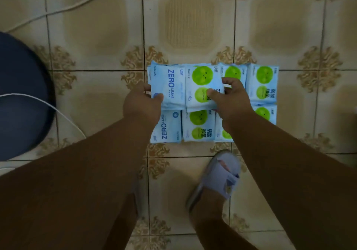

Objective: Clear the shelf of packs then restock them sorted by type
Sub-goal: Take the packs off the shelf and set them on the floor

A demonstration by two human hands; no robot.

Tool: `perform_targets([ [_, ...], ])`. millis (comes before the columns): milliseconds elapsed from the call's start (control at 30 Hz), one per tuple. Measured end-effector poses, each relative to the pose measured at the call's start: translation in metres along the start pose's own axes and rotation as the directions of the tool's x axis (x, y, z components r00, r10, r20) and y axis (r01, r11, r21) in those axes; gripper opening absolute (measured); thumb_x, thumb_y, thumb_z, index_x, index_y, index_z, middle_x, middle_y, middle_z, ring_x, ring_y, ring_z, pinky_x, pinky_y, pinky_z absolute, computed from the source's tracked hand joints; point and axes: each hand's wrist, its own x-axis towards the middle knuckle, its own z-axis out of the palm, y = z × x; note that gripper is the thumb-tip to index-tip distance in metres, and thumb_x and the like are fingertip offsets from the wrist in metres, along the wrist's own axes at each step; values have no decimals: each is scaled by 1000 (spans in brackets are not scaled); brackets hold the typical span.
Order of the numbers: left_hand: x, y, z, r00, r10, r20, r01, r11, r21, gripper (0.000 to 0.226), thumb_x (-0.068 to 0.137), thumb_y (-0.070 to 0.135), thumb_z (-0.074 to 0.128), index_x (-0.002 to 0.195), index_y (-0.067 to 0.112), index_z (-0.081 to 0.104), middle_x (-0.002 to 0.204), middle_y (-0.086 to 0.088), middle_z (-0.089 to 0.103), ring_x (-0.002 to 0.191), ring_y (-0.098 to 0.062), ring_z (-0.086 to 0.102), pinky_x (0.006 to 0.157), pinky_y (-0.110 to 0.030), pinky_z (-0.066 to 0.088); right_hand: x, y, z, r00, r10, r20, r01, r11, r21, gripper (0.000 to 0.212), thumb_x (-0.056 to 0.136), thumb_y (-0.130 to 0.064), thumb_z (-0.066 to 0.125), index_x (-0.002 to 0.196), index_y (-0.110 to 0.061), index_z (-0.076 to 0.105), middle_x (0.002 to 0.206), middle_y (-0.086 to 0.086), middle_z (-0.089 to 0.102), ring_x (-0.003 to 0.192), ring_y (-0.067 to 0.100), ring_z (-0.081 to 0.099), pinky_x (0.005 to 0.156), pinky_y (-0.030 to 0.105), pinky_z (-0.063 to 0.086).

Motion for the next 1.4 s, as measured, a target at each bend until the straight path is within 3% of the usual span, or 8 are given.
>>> perform_targets([
  [133, 1, -10, 3, 999, 23, 44, -29, 988, 151, 41, 93, 37, 62, 128, 15, 58, 117, -6, 64, 99, -26, 63, 72, -29, 45, 3, 0, 10, 1000, -26, -13, 25, 997, -79, 54, 93, -21, 64, 144, -21, 45, 130, -5, 54, 109, 14, 56, 90, 29, 48],
  [300, -81, 30, -55, 985, 160, 65, -170, 964, 207, 43, 93, 23, 62, 135, 21, 53, 129, -9, 51, 111, -27, 57, 88, -33, 47, -84, -56, -23, 990, 132, 54, -131, 991, -19, 63, 96, -28, 61, 151, -23, 31, 145, 0, 41, 97, 15, 48, 78, 31, 42],
  [400, -167, 87, -113, 936, 321, 146, -342, 927, 152, 35, 91, 16, 61, 126, 24, 59, 121, -3, 55, 96, -20, 58, 89, -35, 50, -174, -117, -62, 998, 26, 63, -27, 1000, 9, 57, 93, -22, 65, 145, -25, 42, 151, 1, 38, 98, 16, 58, 71, 27, 46],
  [567, -330, 213, -232, 796, 601, 75, -606, 790, 91, 27, 86, 8, 60, 107, 25, 65, 100, 7, 59, 73, 4, 53, 66, -4, 35, -354, -245, -163, 946, -324, 15, 324, 941, -97, 55, 91, -16, 66, 140, -32, 46, 142, -3, 45, 114, 10, 56, 67, 18, 49],
  [767, -500, 352, -336, 439, 895, 77, -892, 445, -83, 27, 86, 12, 61, 104, 33, 62, 85, 17, 52, 74, 9, 54, 68, -20, 42, -558, -353, -304, 671, -677, -302, 610, 736, -294, 63, 89, -18, 65, 144, -33, 40, 131, -18, 44, 108, 5, 56, 89, 39, 54],
  [1033, -709, 393, -376, -127, 986, 111, -945, -86, -316, 29, 87, 10, 64, 108, 29, 61, 93, 14, 55, 82, 4, 55, 67, 0, 36, -790, -310, -395, 311, -590, -745, 576, 741, -346, 57, 91, -24, 66, 142, -34, 41, 130, -14, 51, 104, 2, 58, 85, 31, 56],
  [1200, -836, 369, -365, -339, 925, 171, -858, -229, -460, 27, 90, 17, 63, 113, 31, 59, 99, 15, 57, 88, 11, 53, 67, 0, 38, -898, -244, -436, 121, -463, -878, 561, 762, -324, 53, 89, -23, 68, 132, -42, 43, 124, -14, 51, 102, 5, 59, 87, 34, 54],
  [1400, -989, 320, -322, -525, 828, 199, -731, -318, -604, 26, 91, 20, 63, 114, 32, 58, 98, 17, 58, 83, 4, 55, 64, -4, 41, -1017, -146, -500, -87, -304, -949, 504, 808, -305, 49, 89, -23, 69, 130, -38, 46, 123, -16, 51, 99, -1, 57, 75, 12, 46],
])
